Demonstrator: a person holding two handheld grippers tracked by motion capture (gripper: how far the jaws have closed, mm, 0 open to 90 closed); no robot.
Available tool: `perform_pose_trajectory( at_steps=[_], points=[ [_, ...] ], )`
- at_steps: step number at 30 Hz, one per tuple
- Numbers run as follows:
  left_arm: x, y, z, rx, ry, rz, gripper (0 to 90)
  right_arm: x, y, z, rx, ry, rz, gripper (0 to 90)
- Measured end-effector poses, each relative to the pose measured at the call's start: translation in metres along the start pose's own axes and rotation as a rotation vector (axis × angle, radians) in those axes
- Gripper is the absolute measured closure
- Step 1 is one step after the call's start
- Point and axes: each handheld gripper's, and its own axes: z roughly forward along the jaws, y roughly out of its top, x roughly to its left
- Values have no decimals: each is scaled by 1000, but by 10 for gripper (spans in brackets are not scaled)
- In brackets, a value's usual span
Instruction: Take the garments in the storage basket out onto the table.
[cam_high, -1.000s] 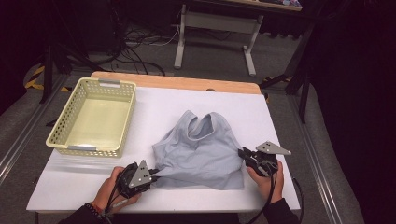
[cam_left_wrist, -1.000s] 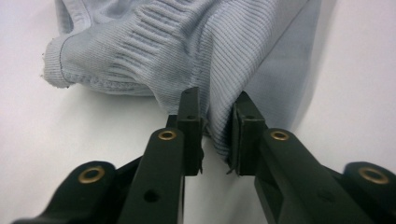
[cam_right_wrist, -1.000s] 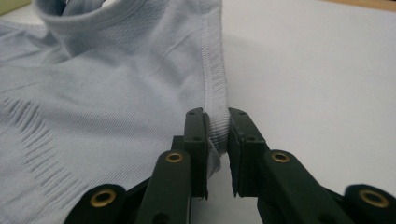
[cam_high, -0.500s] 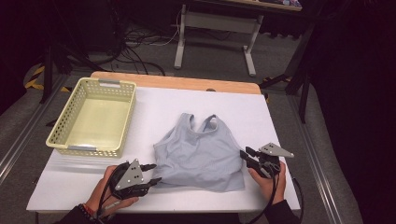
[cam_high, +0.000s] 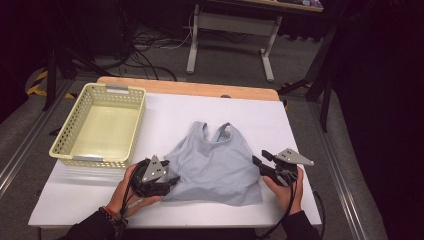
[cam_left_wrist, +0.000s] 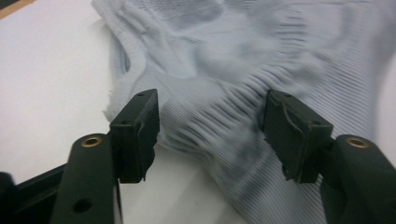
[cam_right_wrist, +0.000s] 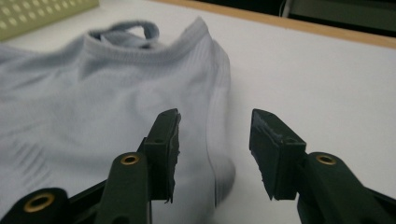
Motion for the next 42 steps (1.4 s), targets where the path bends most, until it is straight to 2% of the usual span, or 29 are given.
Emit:
perform_pose_trajectory(
  at_steps=[1,3,4,6,8,10,11,12,13,14,16,17,18,22,23,24,25,26,27,29,33,34,37,39,40,41,42],
  points=[
    [0,0,0,0,0,0,381,-2,3,3,-13,10,1,531],
    [3,9,8,17,40,38,383,-8,13,13,0,40,-19,531],
    [3,9,8,17,40,38,394,-8,13,13,0,40,-19,531],
    [6,17,10,-6,26,40,400,-13,25,25,5,39,-46,538],
    [10,24,7,-53,11,27,401,-19,41,40,8,71,-49,534],
    [11,26,5,-69,12,22,401,-21,45,44,8,79,-44,531],
    [13,29,1,-87,22,24,401,-22,52,51,19,101,-43,519],
    [16,32,-5,-122,26,5,415,-21,64,64,38,109,-68,505],
    [16,32,-5,-122,26,5,424,-21,64,64,38,109,-68,505],
    [18,34,-8,-119,25,-3,424,-21,71,74,55,126,-78,501],
    [18,33,-7,-100,38,-1,437,-20,74,78,73,129,-81,498],
    [18,30,-3,-71,51,7,447,-20,78,94,126,124,-91,498],
    [19,26,3,-26,51,13,455,-19,79,101,147,119,-94,498],
    [24,16,19,43,39,0,529,-15,76,124,221,119,-128,503],
    [24,16,19,43,39,0,547,-13,74,129,237,117,-134,504],
    [26,13,23,75,34,5,569,-11,72,135,256,131,-140,504],
    [26,13,23,75,34,5,581,-11,72,135,256,131,-140,504],
    [27,11,27,98,21,-1,593,-9,71,144,286,117,-144,498],
    [27,11,27,98,21,-1,611,-9,71,144,286,117,-144,498],
    [27,6,32,128,4,-13,637,-7,69,155,321,115,-157,494],
    [29,3,32,122,-15,-29,672,-6,63,167,380,105,-181,464],
    [28,1,32,124,-25,-31,694,-6,63,168,374,106,-174,457],
    [27,1,31,128,-21,-23,733,-7,64,171,360,90,-141,440],
    [27,0,30,132,-14,-26,769,-8,66,172,342,97,-133,478],
    [27,0,30,134,-2,-24,808,-8,65,173,337,97,-124,530],
    [27,0,30,134,-2,-24,830,-8,65,173,337,97,-124,530],
    [27,-1,29,134,-3,-23,840,-9,64,175,339,94,-119,614]
  ],
)
